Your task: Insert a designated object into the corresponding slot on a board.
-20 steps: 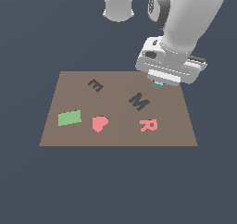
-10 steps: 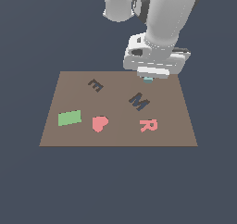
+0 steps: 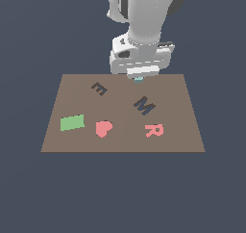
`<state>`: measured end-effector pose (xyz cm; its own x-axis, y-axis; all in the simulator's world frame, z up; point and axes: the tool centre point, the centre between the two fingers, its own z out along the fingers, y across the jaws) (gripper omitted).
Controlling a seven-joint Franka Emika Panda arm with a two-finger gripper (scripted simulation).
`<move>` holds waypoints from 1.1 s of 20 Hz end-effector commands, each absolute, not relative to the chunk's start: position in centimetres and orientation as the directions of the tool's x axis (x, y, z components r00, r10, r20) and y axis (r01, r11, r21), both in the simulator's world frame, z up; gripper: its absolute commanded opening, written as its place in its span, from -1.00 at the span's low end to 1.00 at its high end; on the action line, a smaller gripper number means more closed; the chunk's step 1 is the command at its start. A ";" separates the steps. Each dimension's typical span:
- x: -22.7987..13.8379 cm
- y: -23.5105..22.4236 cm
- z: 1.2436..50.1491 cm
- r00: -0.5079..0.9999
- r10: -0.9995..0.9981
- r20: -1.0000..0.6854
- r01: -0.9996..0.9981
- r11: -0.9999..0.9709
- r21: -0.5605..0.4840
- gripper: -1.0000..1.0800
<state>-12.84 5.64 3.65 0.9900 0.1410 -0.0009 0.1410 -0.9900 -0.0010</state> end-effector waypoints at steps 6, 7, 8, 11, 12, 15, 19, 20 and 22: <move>-12.7 1.0 3.8 0.940 0.342 0.000 0.342 -0.940 -0.001 -1.00; -12.6 0.4 3.8 0.930 0.367 0.000 0.367 -0.930 -0.001 -1.00; -12.5 -0.2 3.8 0.920 0.392 0.000 0.392 -0.920 -0.001 -1.00; -12.0 -2.0 3.8 0.885 0.465 0.000 0.465 -0.885 -0.001 -1.00; -11.9 -2.5 3.9 0.873 0.487 0.000 0.487 -0.873 -0.001 -1.00; -11.3 -4.0 3.9 0.837 0.547 0.000 0.547 -0.837 -0.001 -1.00; -10.5 -5.7 3.9 0.789 0.614 0.000 0.614 -0.789 -0.001 -1.00; -10.3 -6.1 3.9 0.778 0.628 0.000 0.628 -0.778 -0.001 -1.00; -9.8 -6.7 4.0 0.757 0.654 0.000 0.654 -0.757 -0.001 -1.00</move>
<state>-10.17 -6.23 3.94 0.7752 0.6317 -0.0005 0.6317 -0.7752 -0.0013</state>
